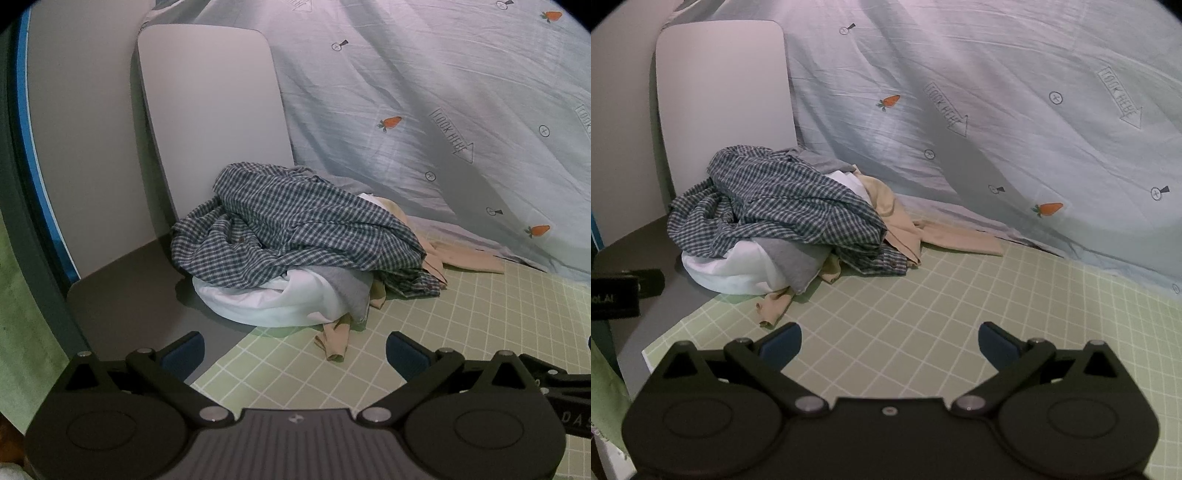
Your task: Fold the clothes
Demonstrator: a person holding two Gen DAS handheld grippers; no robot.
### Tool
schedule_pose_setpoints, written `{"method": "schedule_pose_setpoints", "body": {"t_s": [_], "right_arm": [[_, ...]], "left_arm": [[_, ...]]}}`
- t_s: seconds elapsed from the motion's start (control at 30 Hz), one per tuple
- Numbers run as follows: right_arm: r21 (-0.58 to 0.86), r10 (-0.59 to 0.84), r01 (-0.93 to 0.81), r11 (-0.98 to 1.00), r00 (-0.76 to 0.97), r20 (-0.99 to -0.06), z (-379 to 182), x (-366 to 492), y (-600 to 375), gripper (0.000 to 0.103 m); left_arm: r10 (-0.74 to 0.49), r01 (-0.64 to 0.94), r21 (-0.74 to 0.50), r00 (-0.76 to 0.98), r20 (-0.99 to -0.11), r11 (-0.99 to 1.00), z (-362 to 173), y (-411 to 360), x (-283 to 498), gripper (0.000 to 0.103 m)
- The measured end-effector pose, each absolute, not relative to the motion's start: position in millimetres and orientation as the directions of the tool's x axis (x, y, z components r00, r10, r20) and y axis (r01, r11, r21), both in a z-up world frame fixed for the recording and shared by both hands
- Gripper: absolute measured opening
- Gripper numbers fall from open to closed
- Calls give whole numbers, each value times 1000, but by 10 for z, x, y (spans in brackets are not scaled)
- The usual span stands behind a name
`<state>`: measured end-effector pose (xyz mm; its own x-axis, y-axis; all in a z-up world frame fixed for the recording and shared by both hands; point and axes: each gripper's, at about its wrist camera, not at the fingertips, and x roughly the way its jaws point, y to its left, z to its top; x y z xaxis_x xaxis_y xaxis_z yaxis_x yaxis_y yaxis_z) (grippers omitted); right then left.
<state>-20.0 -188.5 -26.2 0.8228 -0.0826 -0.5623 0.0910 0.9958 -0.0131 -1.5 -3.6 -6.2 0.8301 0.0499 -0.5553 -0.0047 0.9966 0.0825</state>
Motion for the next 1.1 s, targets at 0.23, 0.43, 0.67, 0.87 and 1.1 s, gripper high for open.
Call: {"method": "schedule_pose_setpoints", "body": {"t_s": [0.23,0.43,0.67,0.87,1.1], "right_arm": [[-13,-82,91,996,823,-562,-265,-208,-1904,103],[-13,-81,89,996,822,-563,-268,-213,-1922,103],[-17,-85,91,996,821,-565,-259,-214,-1904,103],[-18,-85,91,996,819,-567,-248,-202,-1907,103],[-18,-86,92,996,818,-569,-245,-190,-1903,103]], "left_arm": [[47,-3,79,828,-559,997,-66,3,2,103],[47,-4,77,828,-559,997,-64,-4,5,103],[44,-3,75,827,-560,997,-66,-21,2,103],[42,0,73,826,-563,997,-58,-8,18,103],[44,-4,73,824,-565,997,-60,-8,24,103]]}}
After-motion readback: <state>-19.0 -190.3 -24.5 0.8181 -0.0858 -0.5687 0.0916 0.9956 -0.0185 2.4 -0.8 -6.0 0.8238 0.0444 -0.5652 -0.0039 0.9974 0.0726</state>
